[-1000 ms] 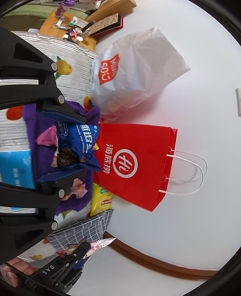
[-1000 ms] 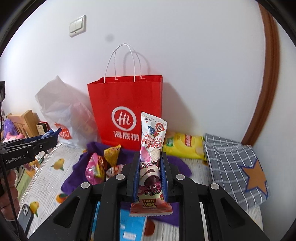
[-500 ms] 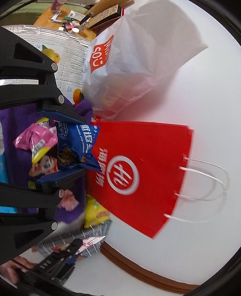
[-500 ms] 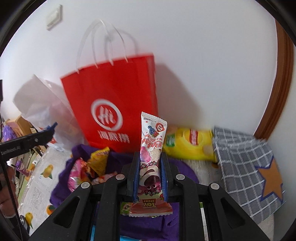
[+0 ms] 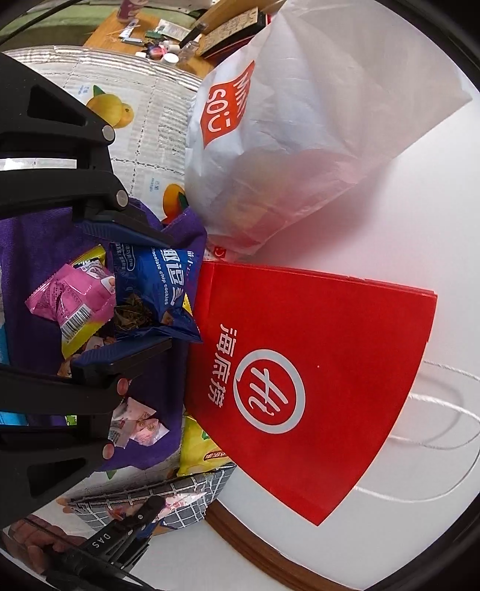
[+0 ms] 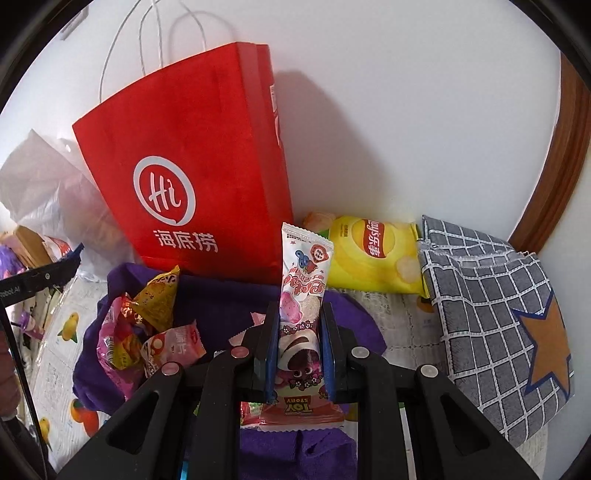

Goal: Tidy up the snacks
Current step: 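Lower the blue cookie bag and pink stick packet onto the snack pile on the towel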

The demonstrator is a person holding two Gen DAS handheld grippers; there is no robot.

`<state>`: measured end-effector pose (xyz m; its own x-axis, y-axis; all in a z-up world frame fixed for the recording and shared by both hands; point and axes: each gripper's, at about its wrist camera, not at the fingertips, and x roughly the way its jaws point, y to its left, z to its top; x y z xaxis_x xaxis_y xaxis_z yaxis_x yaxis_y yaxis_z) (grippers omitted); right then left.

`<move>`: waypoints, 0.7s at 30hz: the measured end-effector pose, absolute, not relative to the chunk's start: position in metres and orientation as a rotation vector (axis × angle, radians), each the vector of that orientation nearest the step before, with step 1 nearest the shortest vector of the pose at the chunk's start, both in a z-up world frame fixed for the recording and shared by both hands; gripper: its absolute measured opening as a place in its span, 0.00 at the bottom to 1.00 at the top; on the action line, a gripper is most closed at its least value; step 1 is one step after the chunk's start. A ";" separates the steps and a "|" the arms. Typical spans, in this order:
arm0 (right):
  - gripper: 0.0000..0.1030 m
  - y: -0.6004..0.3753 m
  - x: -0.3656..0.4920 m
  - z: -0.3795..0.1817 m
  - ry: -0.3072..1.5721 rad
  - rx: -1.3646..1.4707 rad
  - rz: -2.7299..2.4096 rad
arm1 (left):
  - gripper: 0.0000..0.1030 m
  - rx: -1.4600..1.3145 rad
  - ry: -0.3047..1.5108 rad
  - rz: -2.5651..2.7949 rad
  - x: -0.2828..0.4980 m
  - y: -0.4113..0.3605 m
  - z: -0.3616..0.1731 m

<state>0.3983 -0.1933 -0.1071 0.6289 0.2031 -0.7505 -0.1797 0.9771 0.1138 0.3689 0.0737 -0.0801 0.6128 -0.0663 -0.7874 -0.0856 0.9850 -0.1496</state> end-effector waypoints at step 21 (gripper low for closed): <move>0.20 -0.181 0.400 -0.118 0.918 -0.041 0.206 | 0.43 -0.161 0.940 0.003 0.371 0.070 -0.086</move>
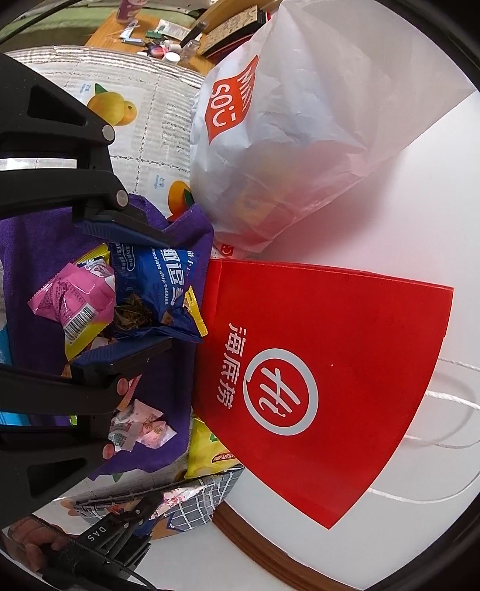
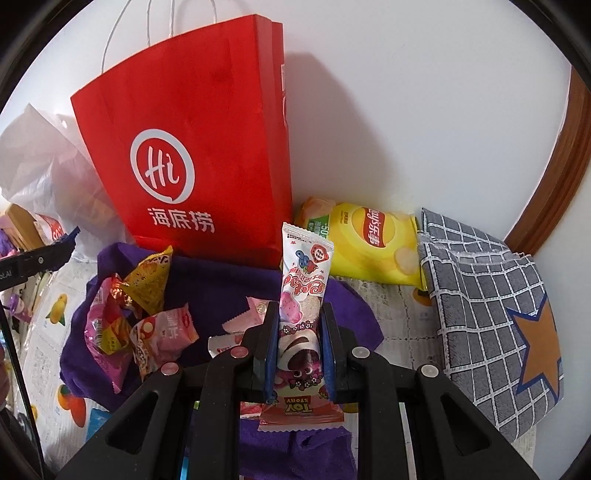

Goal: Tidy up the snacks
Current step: 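Lower the blue cookie bag and pink stick packet onto the snack pile on the towel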

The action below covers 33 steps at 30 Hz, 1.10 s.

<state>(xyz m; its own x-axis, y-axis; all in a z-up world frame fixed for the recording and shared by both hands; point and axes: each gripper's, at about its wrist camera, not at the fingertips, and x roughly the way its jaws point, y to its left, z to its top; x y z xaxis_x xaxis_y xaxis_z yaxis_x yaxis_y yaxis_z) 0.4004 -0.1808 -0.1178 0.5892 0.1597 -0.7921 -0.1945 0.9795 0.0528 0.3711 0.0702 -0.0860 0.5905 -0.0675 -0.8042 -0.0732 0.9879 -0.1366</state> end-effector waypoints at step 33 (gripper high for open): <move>0.20 -0.151 0.404 -0.141 1.002 -0.151 0.241 | 0.44 -0.141 0.969 -0.003 0.375 0.065 -0.089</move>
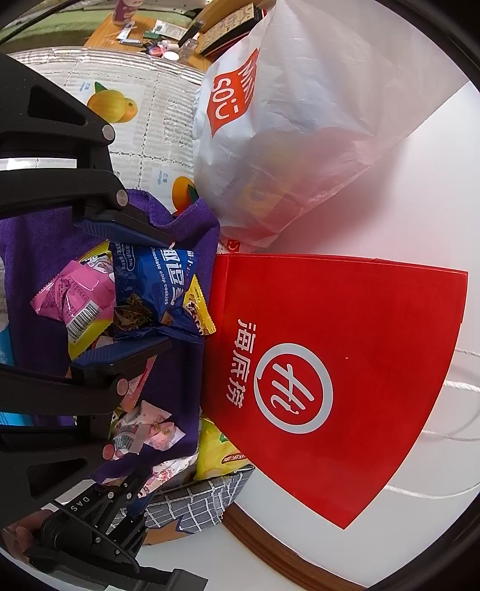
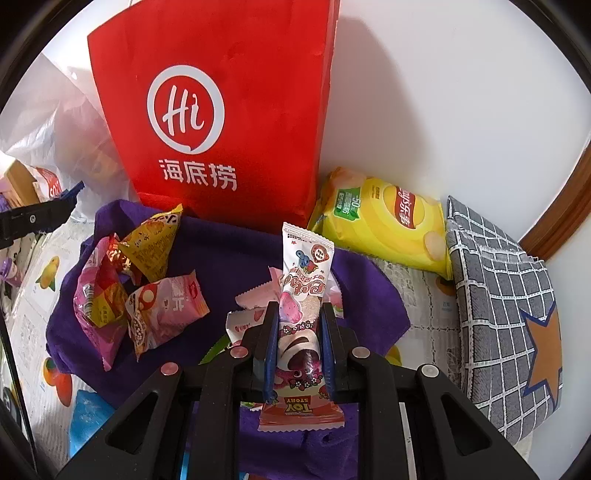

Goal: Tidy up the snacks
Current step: 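Lower the blue cookie bag and pink stick packet onto the snack pile on the towel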

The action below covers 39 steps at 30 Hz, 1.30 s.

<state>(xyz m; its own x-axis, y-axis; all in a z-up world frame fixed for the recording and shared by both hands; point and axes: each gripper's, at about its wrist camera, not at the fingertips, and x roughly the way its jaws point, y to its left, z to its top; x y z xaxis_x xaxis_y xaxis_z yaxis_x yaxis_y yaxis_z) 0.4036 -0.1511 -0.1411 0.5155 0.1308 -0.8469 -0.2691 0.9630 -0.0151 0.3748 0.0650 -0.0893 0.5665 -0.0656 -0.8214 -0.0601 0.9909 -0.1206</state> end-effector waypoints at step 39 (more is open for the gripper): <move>0.21 -0.144 0.401 -0.148 1.043 -0.199 0.269 | 0.44 -0.081 1.009 -0.037 0.377 0.046 -0.102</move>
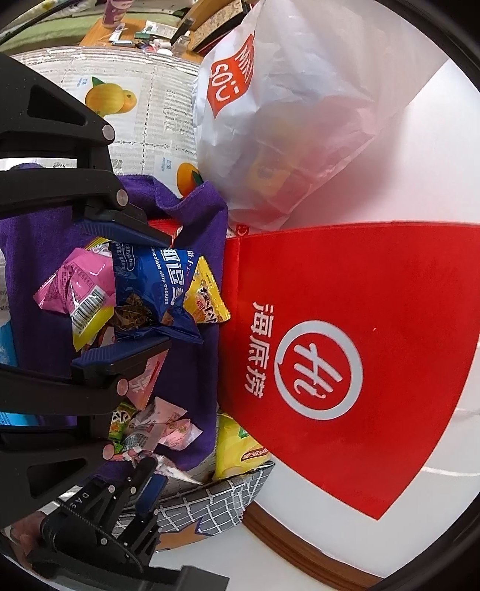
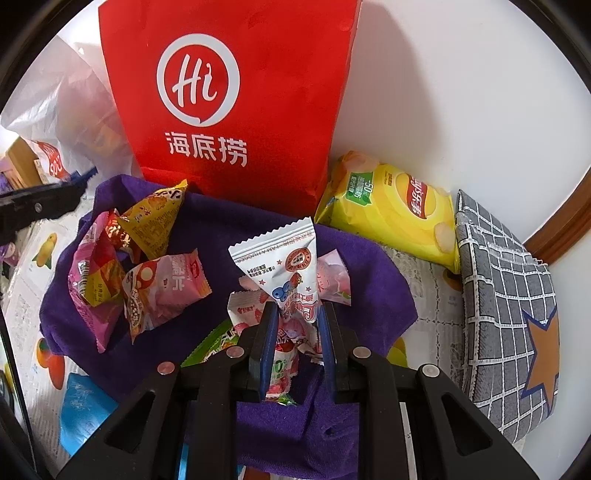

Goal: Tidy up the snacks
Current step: 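Lower the blue cookie bag and pink stick packet onto the snack pile on the towel, then open both grippers to release the cookie bag and stick packet on the towel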

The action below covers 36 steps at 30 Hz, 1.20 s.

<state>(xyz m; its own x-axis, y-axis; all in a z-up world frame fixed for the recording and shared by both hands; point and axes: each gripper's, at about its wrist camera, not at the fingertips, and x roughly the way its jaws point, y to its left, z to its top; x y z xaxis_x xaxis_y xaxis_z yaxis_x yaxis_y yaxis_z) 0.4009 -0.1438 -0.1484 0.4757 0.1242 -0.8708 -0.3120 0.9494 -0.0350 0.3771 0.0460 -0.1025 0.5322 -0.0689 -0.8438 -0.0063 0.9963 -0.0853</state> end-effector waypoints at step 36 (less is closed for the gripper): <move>0.22 -0.149 0.395 -0.134 1.003 -0.175 0.274 | 0.50 -0.069 1.149 -0.106 0.387 0.026 -0.132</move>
